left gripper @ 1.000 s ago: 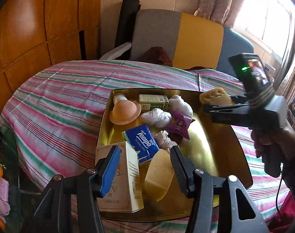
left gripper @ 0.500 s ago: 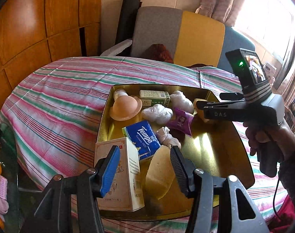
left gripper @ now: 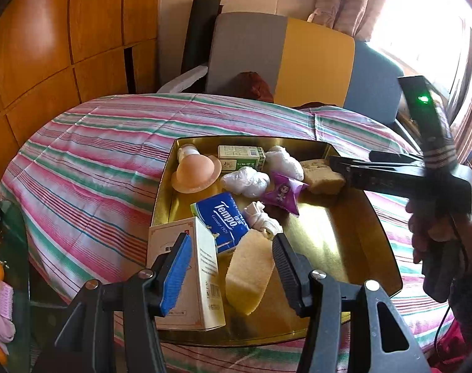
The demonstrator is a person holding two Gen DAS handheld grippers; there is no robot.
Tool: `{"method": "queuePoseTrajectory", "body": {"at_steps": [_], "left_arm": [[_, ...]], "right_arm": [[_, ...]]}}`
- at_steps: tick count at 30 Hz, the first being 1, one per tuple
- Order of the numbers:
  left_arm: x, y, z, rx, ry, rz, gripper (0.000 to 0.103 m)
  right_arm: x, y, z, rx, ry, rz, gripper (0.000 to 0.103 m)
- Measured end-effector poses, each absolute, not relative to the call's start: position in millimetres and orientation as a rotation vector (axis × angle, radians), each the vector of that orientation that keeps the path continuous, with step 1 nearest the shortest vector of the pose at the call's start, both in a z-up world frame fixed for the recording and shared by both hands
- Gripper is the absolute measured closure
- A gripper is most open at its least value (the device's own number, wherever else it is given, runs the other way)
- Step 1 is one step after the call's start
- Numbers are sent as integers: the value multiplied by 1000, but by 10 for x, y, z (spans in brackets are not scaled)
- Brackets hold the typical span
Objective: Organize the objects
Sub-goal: 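Carry the yellow sponge into the gold tray and open the right gripper, then grasp the yellow knotted sock with left gripper while right gripper moves toward the WEIDAN bag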
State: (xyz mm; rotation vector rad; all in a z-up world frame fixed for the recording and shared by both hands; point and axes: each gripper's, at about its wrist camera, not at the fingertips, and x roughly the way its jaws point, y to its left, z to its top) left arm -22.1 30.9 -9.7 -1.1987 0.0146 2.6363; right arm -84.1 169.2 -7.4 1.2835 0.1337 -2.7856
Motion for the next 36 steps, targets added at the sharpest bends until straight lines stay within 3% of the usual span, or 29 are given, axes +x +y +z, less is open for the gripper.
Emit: {"method": "queuePoseTrajectory", "body": {"at_steps": [12,23,30,36], "left_arm": [[-170,532,-18,-1164,72,2598,49],[-147,1306,152,-1077,182,2450,49],[-106,2163,194,-1040,258,2285,49],[-204,2993,33,-1127,225,2101,49]], "right_arm": [[-314,2217,164,1222,18,-2871,13],[372,3654,368,1294,-122,-3151,11],[977,4910,219,1345,-574,-3395,11],[1471,5629,-170,1404,-1166,-3399,11]]}}
